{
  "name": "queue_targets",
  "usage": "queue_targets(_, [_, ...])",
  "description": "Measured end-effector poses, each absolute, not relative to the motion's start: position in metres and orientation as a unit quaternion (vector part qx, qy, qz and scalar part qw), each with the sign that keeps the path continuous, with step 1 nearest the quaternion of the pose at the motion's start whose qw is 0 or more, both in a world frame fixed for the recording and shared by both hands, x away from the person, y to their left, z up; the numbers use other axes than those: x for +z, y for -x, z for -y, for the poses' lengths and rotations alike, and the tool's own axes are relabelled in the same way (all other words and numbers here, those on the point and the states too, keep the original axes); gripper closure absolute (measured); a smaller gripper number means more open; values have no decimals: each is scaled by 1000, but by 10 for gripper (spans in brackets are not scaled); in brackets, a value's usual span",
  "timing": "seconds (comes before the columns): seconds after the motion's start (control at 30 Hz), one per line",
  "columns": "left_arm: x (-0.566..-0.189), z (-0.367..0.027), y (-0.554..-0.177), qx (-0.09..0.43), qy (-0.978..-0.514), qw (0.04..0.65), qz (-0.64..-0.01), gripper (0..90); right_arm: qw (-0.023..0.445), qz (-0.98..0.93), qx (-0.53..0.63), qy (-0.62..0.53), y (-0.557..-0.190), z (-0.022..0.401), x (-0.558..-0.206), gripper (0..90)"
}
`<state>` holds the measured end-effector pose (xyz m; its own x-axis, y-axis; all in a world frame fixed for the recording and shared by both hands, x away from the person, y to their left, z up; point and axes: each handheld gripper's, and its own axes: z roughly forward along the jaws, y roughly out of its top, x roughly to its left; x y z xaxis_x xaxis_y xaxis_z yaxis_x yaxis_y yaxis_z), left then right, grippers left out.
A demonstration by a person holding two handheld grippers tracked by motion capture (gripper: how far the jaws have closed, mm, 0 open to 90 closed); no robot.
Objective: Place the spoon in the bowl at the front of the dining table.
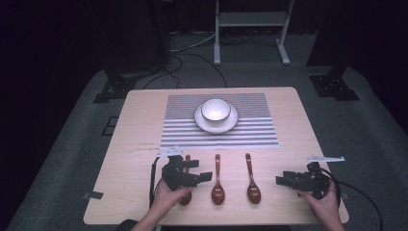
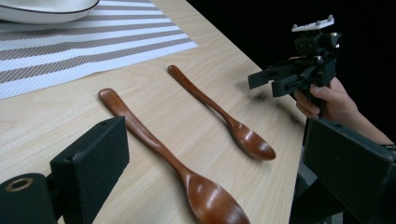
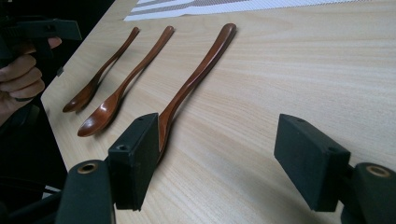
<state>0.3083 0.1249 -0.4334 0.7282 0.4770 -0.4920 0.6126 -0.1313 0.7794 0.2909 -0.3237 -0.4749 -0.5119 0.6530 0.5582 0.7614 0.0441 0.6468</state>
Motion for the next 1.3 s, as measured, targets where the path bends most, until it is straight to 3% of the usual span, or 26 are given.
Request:
queue_targets(0.5, [-427,-107,-303,-72,-755,550,-350,62,52,715,-486,501,-287,327,-475,299])
queue_targets(0.93, [-413,-61,-301,-93,-776,546,-302,62,54,716,-485,500,-288,325,-475,299])
queue_targets(1.3, [-423,-23,-297,-124,-791,533,-275,61,58,714,-485,502,-289,327,-476,299])
